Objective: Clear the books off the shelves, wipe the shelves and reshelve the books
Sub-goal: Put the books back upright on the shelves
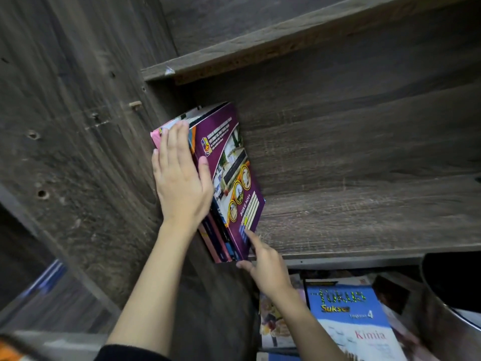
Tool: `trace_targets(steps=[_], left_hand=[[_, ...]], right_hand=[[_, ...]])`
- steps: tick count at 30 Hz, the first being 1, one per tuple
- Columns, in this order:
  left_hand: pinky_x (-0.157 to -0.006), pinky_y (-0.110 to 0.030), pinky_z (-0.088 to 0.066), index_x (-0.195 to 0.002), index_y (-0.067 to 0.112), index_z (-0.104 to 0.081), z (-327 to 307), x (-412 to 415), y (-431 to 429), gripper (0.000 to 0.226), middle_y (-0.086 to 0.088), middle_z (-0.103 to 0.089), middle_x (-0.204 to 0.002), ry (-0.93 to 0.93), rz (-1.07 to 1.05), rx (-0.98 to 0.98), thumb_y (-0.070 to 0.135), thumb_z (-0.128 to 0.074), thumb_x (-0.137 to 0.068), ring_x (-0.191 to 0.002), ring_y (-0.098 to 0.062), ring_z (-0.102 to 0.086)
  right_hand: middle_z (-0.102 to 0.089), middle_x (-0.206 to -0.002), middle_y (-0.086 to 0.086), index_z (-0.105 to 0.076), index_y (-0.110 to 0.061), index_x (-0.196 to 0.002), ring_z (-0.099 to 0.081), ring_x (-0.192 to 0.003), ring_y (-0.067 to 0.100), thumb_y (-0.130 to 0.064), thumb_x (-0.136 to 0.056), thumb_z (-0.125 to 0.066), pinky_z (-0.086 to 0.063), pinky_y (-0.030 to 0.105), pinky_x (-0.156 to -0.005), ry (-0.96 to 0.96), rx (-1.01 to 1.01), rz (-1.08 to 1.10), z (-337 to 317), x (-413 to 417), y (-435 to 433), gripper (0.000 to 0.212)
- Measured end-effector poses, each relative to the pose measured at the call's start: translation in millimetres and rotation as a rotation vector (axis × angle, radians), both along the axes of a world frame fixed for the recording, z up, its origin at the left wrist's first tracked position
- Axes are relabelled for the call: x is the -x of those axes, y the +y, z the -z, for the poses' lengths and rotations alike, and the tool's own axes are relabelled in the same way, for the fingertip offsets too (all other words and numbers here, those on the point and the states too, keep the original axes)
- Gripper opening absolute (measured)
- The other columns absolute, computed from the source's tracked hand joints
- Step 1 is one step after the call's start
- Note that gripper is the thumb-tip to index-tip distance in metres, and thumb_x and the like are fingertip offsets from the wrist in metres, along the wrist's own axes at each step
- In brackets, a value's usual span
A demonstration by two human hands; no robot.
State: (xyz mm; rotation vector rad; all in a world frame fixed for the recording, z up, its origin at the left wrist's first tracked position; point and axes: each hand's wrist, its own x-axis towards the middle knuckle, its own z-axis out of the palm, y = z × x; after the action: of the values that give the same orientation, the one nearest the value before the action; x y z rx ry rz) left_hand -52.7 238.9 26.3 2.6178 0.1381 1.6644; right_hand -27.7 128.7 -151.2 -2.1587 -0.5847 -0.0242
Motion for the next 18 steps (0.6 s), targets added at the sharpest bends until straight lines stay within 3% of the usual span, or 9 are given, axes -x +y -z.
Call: trace_targets(steps=[9, 18], left_hand=[[-0.115, -0.042, -0.012, -0.150, 0.008, -0.017, 5.8, -4.0, 2.0, 0.061, -0.009, -0.022, -0.155, 0.032, -0.113, -0.088, 0.028, -0.040, -0.097, -0.144, -0.026, -0.017], [-0.115, -0.043, -0.012, -0.149, 0.009, -0.021, 7.3, -8.8, 2.5, 0.060, -0.009, -0.026, -0.154, -0.020, -0.086, -0.050, 0.025, -0.043, -0.095, -0.144, -0.026, -0.018]], right_hand=[[-0.054, -0.134, -0.002, -0.011, -0.043, -0.149, -0.059, -0.112, 0.018, -0.037, -0.091, -0.061, -0.046, 0.031, -0.087, -0.062, 0.030, 0.043, -0.3, 5.9, 1.3, 0.077], [-0.040, -0.150, -0.003, -0.007, -0.034, -0.151, -0.048, -0.128, 0.018, -0.041, -0.097, -0.050, -0.045, 0.033, -0.101, -0.115, 0.085, -0.054, 1.9, -1.6, -1.2, 0.070]])
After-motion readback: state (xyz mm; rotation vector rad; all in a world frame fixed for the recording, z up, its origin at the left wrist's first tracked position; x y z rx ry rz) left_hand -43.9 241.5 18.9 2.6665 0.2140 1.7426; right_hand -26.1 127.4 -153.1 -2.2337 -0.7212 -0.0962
